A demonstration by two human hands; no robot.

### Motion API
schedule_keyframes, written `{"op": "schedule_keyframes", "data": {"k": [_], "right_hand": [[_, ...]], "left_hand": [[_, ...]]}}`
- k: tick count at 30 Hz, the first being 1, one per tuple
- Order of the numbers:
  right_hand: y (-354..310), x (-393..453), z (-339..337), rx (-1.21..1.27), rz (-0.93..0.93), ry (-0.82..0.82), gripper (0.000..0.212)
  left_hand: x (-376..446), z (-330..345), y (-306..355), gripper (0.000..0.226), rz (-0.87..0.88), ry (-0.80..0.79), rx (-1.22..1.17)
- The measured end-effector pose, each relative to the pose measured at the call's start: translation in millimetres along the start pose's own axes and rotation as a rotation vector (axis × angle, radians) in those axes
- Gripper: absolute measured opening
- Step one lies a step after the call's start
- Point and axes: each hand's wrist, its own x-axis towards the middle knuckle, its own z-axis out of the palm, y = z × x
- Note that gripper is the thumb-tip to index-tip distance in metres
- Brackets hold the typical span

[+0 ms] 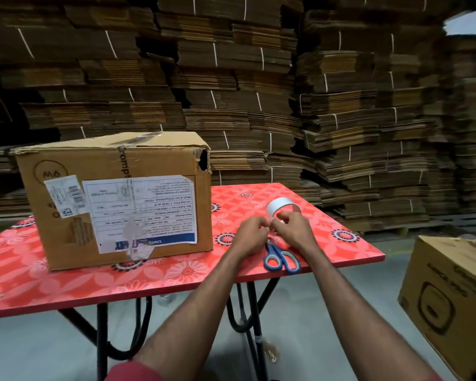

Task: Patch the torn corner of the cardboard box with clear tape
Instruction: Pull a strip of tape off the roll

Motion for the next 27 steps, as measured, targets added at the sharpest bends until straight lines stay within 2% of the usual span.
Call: {"op": "schedule_keyframes", "data": {"k": [3,9,13,17,21,25,27], "right_hand": [[-4.1,2.8,4.0,0.008,0.019,-0.035,0.034],[-10.3,9.6,4.8,-0.097,0.035,-0.061,0.021],[-8.9,9.1,7.6,-0.101,0.024,-0.007,0.034],[-10.2,5.8,1.4,0.004,0.012,0.041,0.042],[-8.7,5.1,-3.6,0.104,-0.014,0.086,0.043],[-7.3,5.1,-0.7,0.114,-0.063,0.097,0.048],[-8.8,4.9,0.3,0.104,-0.079,0.097,0.048]], "left_hand": [[2.4,-3.3,0.1,0.017,-0.038,0.014,-0.042],[4.8,-3.5,-2.3,0.019,-0.104,0.052,-0.139],[11.0,-3.3,-2.1,0.025,-0.123,0.064,-0.123],[24.6,-3.6,-5.0,0.03,-0.172,0.064,-0.13],[43.7,-0.4,-7.4,0.036,-0.205,-0.017,-0.111],[51.6,2.3,-8.1,0.016,-0.181,-0.111,-0.17],[52.5,-0.1,-10.1,0.018,-0.199,-0.134,-0.222]]}}
